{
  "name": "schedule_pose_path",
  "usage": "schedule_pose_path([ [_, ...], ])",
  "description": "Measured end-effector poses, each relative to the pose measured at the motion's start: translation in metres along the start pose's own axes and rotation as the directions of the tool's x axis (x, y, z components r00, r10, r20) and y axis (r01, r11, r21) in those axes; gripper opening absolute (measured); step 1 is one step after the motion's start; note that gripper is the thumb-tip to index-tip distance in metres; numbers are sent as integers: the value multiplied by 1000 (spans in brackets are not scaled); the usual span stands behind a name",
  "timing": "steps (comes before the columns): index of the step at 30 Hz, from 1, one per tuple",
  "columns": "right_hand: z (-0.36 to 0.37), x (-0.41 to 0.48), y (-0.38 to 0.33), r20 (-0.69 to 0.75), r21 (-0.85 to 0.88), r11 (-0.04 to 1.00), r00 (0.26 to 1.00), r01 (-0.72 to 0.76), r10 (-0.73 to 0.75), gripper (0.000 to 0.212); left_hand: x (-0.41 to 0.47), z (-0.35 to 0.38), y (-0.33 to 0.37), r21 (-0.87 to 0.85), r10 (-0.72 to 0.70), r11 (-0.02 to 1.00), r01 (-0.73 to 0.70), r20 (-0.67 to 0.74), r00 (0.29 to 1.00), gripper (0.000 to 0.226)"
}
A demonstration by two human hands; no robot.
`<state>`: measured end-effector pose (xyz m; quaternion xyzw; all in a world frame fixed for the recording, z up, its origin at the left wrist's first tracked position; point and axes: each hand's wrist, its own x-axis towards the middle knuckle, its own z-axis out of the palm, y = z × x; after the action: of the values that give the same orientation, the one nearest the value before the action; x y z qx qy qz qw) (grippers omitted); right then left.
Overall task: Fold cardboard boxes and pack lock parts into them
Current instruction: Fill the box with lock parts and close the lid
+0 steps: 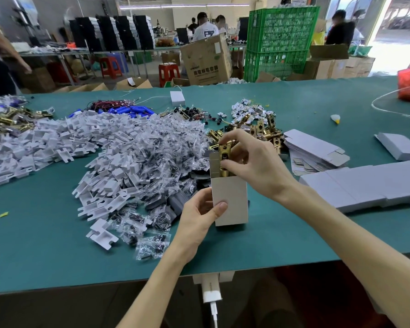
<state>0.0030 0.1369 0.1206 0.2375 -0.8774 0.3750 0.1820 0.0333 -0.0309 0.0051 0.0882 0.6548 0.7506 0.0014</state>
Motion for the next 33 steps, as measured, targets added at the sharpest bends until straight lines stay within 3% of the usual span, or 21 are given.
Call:
schedule_pose_path([
  [8, -7, 8, -3, 178, -131, 991, 983, -19, 43, 28, -1, -2, -2, 22, 22, 1000, -22, 2, 1000, 35],
  [15, -14, 9, -3, 272, -116, 991, 957, -71, 101, 23, -1, -2, -3, 40, 22, 999, -22, 20, 1000, 37],
  [22, -13, 7, -10, 371, -233, 972, 924, 3, 86, 7, -1, -3, -4, 81, 10, 997, -11, 12, 1000, 34],
  [26, -7, 6, -13, 504, -446, 890, 849, 98, 160, 22, -1, -3, -4, 84, 8, 996, -8, 8, 1000, 36],
  [33, -8, 2, -17, 499, -490, 867, 845, 93, 191, 24, 0, -3, -6, 93, -1, 996, 1, 6, 1000, 37],
])
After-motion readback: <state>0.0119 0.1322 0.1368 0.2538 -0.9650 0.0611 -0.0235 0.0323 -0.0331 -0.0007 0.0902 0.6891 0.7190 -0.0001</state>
